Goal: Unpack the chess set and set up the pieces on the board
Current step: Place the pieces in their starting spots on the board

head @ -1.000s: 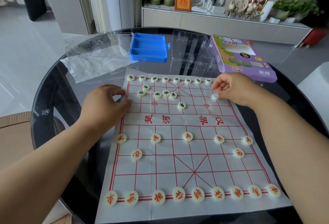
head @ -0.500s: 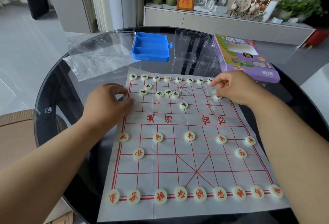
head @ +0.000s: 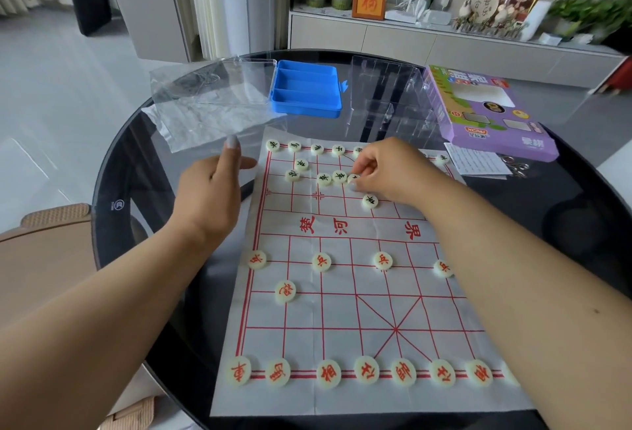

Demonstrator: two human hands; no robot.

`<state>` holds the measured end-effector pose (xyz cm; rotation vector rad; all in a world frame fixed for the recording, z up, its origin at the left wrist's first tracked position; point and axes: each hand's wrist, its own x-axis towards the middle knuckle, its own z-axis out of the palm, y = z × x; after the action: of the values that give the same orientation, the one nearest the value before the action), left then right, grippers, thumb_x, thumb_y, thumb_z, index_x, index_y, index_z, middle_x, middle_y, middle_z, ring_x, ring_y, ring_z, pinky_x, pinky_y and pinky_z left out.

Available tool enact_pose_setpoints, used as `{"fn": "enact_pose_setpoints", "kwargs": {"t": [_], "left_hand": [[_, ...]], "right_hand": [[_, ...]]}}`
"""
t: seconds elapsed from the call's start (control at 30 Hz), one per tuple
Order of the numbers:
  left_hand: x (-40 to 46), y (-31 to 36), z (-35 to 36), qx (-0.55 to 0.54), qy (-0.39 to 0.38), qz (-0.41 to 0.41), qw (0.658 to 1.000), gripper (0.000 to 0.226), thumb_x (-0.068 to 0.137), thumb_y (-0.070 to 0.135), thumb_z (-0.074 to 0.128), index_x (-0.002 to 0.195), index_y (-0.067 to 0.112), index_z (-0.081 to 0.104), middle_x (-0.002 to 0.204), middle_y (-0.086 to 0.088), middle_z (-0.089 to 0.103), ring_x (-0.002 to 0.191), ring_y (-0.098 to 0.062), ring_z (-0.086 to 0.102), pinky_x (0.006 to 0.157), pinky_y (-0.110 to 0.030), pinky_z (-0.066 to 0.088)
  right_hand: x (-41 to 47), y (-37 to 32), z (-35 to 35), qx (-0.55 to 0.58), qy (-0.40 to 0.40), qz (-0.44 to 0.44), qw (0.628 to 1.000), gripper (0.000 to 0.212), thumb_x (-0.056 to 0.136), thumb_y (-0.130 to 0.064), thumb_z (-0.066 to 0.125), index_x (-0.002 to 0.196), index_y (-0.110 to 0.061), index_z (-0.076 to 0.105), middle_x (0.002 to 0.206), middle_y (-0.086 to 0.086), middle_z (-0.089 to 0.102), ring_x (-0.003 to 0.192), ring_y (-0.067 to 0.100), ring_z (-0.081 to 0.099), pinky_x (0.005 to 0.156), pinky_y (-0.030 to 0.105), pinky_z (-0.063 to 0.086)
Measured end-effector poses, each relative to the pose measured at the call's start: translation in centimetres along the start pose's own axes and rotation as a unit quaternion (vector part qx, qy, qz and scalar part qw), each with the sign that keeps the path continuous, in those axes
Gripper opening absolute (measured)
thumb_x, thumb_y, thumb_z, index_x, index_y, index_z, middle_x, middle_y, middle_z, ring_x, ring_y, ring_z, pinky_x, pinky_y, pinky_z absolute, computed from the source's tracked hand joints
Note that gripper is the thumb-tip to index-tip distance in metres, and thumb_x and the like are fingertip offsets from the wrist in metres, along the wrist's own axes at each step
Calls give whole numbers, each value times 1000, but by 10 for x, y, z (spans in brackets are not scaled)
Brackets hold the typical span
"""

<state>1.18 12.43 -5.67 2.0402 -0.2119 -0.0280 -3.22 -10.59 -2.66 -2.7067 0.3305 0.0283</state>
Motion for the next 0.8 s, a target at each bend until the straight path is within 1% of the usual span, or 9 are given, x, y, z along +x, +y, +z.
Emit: {"fn": "enact_pose_setpoints", "kwargs": {"t": [0.07,0.17,0.27,0.33,0.43,0.57,0.63,0.7,0.8], "left_hand": [[0,-2,-1,-33,4,-6,999,70,95,58,12,115,19,68,129,5,58,116,-5,44,92,-17,20],[1,-5,-1,-111,2,-22,994,73,94,61,9,116,22,67,122,9,63,110,-1,48,80,-8,21],[3,-8,-2,-163,-7,-26,986,69,94,62,11,123,25,61,113,7,67,116,-10,53,73,-11,26],[4,-8,-3,-159,-9,-27,987,66,94,62,11,132,28,53,113,7,67,118,-11,51,76,-12,26],[3,-8,-2,-148,-8,-18,989,63,94,62,12,137,30,45,116,8,65,118,-7,47,88,-19,22],[3,-6,0,-132,-5,-14,991,64,95,60,13,136,26,47,116,7,65,114,-4,47,81,-10,22],[3,-5,1,-125,-7,-13,992,65,95,59,13,137,23,47,116,4,65,111,-3,46,85,-14,22],[1,-3,1,-116,-12,-11,993,65,95,58,13,137,22,48,117,3,65,109,-1,45,89,-17,21],[0,-2,1,-101,-23,-18,994,65,95,58,13,138,22,47,117,5,65,107,0,41,92,-21,19]], "right_hand": [[-3,-8,-2,16,33,-12,999,15,81,-22,72,95,-19,71,79,-10,63,76,12,61,67,23,47],[-10,-39,4,45,43,-68,996,17,80,-26,73,96,-22,69,78,-12,62,72,6,58,64,19,44],[-13,-70,22,35,-4,-118,992,20,80,-29,73,99,-22,69,84,-9,63,78,8,59,71,23,46],[-10,-82,32,13,-19,-127,992,22,81,-31,72,102,-23,69,89,-6,64,83,13,59,75,28,49],[-3,-88,38,-16,-28,-130,991,20,85,-28,68,104,-24,68,97,-3,64,88,16,60,78,30,51],[2,-87,43,-36,-27,-134,990,17,86,-23,66,103,-26,68,94,-4,59,85,15,56,71,26,45],[3,-85,42,-30,-20,-147,989,19,86,-25,67,105,-26,68,89,-6,55,82,14,53,68,24,40],[4,-78,32,10,2,-142,990,23,85,-30,68,107,-25,67,84,-9,51,80,12,52,66,23,39],[16,-59,14,50,71,-105,991,19,85,-29,68,104,-25,69,77,-14,49,76,8,50,70,24,42]]}}
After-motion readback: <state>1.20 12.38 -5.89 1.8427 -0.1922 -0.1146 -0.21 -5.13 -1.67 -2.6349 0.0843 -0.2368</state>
